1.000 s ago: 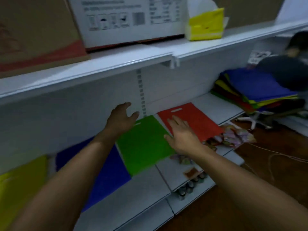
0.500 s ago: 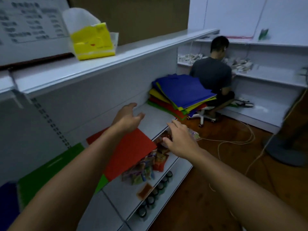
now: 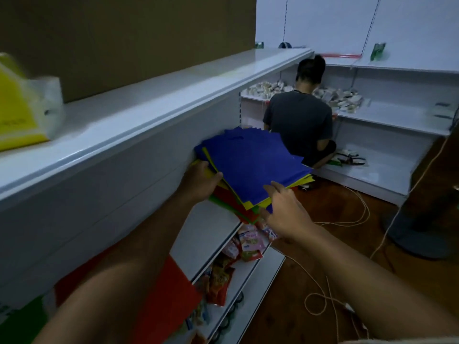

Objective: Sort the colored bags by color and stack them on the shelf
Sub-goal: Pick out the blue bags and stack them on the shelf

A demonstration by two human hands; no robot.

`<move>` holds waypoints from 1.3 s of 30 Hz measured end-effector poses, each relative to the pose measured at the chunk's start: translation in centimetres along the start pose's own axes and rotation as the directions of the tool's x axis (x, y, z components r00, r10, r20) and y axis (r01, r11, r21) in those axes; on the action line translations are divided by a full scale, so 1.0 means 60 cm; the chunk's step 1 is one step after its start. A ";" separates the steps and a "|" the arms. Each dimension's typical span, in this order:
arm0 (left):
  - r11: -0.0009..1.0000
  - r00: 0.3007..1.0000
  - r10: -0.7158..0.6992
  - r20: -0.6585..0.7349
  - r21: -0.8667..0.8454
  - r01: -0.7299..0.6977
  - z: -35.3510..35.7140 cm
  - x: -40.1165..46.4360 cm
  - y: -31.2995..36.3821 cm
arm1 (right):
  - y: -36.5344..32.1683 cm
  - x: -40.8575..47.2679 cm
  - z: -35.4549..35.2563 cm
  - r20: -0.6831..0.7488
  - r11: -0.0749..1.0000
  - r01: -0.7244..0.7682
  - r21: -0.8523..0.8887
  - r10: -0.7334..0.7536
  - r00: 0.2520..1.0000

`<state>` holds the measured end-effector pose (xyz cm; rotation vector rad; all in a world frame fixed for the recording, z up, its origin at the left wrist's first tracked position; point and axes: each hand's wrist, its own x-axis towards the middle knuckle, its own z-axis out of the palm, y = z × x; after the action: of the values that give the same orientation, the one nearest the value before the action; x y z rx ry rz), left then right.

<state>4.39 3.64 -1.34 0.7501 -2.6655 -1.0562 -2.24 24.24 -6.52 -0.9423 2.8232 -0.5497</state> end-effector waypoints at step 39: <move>0.830 0.861 -0.463 -0.212 -0.446 0.337 0.169 0.270 -0.040 | 0.184 0.376 0.021 0.112 0.997 0.057 0.050 -0.062 0.992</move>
<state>-12.02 -0.20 -10.73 1.3016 -1.9744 -1.3805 -26.17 18.50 -11.68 -1.0179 2.6783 -0.5473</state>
